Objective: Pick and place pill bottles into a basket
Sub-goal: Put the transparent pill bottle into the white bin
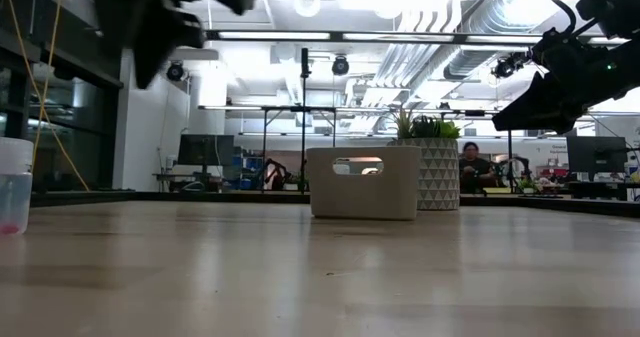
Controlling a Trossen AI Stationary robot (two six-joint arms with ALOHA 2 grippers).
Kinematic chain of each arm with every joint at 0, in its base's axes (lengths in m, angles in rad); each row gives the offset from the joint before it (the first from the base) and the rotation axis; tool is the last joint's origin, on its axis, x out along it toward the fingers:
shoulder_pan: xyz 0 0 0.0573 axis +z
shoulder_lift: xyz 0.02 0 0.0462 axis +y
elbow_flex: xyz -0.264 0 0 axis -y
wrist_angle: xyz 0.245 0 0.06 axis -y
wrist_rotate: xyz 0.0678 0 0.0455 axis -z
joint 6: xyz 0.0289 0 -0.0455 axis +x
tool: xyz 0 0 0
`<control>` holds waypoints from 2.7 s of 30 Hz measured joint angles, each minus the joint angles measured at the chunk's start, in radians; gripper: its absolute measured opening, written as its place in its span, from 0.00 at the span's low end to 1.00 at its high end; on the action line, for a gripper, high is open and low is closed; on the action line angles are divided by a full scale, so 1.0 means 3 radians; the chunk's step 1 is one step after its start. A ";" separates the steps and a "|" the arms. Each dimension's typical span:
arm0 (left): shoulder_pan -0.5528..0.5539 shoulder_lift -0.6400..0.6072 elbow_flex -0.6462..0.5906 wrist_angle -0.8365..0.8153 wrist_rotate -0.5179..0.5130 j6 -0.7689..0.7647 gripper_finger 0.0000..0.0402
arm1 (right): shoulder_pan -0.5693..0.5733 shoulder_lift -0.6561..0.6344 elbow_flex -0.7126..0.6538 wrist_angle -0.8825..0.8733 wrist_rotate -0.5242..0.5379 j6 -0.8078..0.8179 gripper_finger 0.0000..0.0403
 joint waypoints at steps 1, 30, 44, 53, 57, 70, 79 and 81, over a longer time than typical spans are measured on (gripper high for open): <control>-0.0065 0.0001 -0.0035 -0.0005 0.0005 -0.0033 0.73 | 0.0000 0.0000 0.0001 0.0000 0.0000 0.0000 0.37; -0.0683 0.0000 -0.0987 0.0664 -0.0173 -0.0312 0.73 | 0.0000 0.0000 0.0000 -0.0053 -0.0001 -0.0001 0.37; -0.0683 0.0000 -0.1098 0.0942 -0.0178 -0.0271 0.73 | 0.0001 0.0001 0.0000 -0.0066 -0.0001 -0.0001 0.37; -0.0682 0.0000 -0.1098 0.0949 -0.0180 -0.0191 0.73 | 0.0001 0.0000 0.0000 -0.0071 -0.0001 -0.0001 0.37; -0.0682 0.0000 -0.1098 0.0950 -0.0180 -0.0190 0.69 | 0.0000 0.0000 0.0000 -0.0072 -0.0001 -0.0001 0.37; -0.0682 0.0000 -0.1096 0.0959 -0.0183 -0.0124 0.43 | 0.0001 0.0000 0.0000 -0.0074 -0.0001 -0.0001 0.37; -0.0568 -0.0020 -0.0904 0.0906 -0.0190 -0.0037 0.46 | 0.0001 0.0000 0.0000 -0.0073 -0.0001 -0.0001 0.37; -0.0453 -0.0037 -0.0782 0.0871 -0.0230 0.0079 0.46 | 0.0000 0.0001 0.0000 -0.0074 -0.0001 -0.0001 0.37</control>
